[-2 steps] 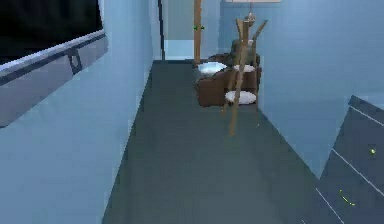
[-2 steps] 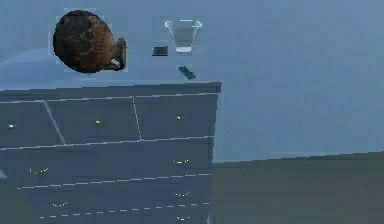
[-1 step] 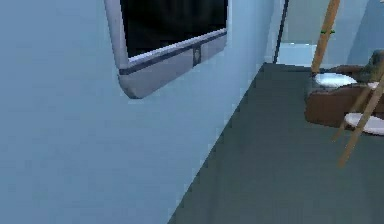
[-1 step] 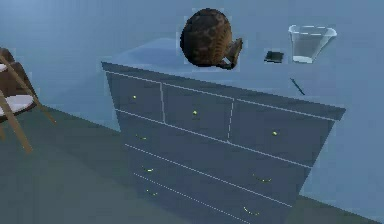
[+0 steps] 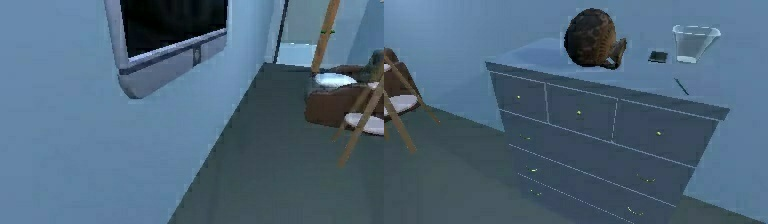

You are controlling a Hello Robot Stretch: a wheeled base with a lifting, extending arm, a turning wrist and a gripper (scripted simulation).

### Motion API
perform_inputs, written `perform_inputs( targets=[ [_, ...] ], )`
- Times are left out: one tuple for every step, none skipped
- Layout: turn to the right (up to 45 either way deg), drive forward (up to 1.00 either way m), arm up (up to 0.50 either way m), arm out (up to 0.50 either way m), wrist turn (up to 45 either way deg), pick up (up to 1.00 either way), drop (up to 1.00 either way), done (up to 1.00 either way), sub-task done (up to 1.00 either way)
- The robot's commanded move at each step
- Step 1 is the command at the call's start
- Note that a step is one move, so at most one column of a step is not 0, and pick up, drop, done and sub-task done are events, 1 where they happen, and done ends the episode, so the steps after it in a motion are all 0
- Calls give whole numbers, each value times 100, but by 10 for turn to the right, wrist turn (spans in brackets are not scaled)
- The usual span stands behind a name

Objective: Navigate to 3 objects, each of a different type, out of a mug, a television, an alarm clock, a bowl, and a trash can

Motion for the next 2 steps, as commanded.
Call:
perform_inputs(
  targets=[
    [-450, 0, 0, 0, 0, 0, 0, 0, 0],
    [-450, 0, 0, 0, 0, 0, 0, 0, 0]
  ],
)
